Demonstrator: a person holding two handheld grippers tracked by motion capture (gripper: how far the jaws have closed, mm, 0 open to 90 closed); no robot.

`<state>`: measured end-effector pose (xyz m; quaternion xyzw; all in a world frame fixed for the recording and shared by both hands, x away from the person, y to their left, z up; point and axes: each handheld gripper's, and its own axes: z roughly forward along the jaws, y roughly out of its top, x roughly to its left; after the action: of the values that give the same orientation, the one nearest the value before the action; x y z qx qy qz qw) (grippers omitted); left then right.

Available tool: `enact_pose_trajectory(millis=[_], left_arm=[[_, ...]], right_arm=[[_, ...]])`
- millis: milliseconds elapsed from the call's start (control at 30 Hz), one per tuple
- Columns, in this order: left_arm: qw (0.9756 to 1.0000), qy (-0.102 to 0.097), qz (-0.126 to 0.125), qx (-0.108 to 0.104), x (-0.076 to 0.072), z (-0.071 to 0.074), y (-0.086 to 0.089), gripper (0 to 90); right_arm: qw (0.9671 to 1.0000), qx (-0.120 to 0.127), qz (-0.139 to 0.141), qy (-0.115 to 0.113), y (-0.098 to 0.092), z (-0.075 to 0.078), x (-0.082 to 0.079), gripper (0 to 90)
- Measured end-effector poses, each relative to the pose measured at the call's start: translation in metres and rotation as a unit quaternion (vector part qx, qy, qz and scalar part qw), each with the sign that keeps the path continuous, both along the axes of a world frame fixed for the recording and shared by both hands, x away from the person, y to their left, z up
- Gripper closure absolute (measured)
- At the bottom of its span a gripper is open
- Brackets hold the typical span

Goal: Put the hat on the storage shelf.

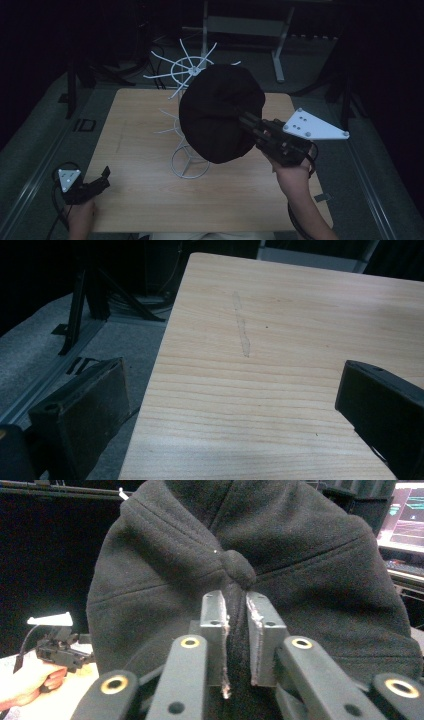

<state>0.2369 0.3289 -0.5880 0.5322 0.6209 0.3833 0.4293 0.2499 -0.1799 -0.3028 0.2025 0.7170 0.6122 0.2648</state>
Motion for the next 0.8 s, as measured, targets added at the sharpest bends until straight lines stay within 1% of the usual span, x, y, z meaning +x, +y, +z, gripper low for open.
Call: enact_pose_trajectory(millis=[67,133,200,233,300,333,433,533,633,733,800], left_arm=[[1.0,0.0,0.0,0.0,0.0,0.0,0.0,1.5],[1.0,0.0,0.0,0.001,0.0,0.0,0.0,1.5],[1.0,0.0,0.0,0.0,0.0,0.0,0.0,1.5],[1.0,0.0,0.0,0.0,0.0,0.0,0.0,1.5],[1.0,0.0,0.0,0.0,0.0,0.0,0.0,1.5],[1.0,0.0,0.0,0.0,0.0,0.0,0.0,1.4],[1.0,0.0,0.0,0.0,0.0,0.0,0.0,1.5],[1.0,0.0,0.0,0.0,0.0,0.0,0.0,1.5],[1.0,0.0,0.0,0.001,0.0,0.0,0.0,1.5],[1.0,0.0,0.0,0.0,0.0,0.0,0.0,1.4],[1.0,0.001,0.0,0.001,0.0,0.0,0.0,1.5]], right_arm=[[1.0,0.004,0.0,-0.002,-0.001,0.0,-0.002,75.7],[1.0,0.006,-0.001,-0.007,-0.002,0.001,-0.003,70.1],[0.9998,0.016,0.002,-0.012,-0.004,0.003,-0.006,65.9],[0.9997,0.019,0.0,-0.016,-0.006,0.004,-0.009,60.6],[0.9995,0.022,-0.004,-0.022,-0.009,0.005,-0.011,57.4],[0.9994,0.024,-0.006,-0.023,-0.012,0.005,-0.013,53.9],[0.9992,0.028,-0.016,-0.026,-0.019,0.004,-0.014,47.6],[0.9989,0.029,-0.029,-0.022,-0.029,-0.001,-0.014,44.5],[0.9988,0.032,-0.036,-0.009,-0.04,-0.008,-0.012,42.9],[0.9983,0.037,-0.045,0.005,-0.051,-0.019,-0.011,40.9],[0.9979,0.036,-0.051,0.015,-0.058,-0.029,-0.009,40.4]])
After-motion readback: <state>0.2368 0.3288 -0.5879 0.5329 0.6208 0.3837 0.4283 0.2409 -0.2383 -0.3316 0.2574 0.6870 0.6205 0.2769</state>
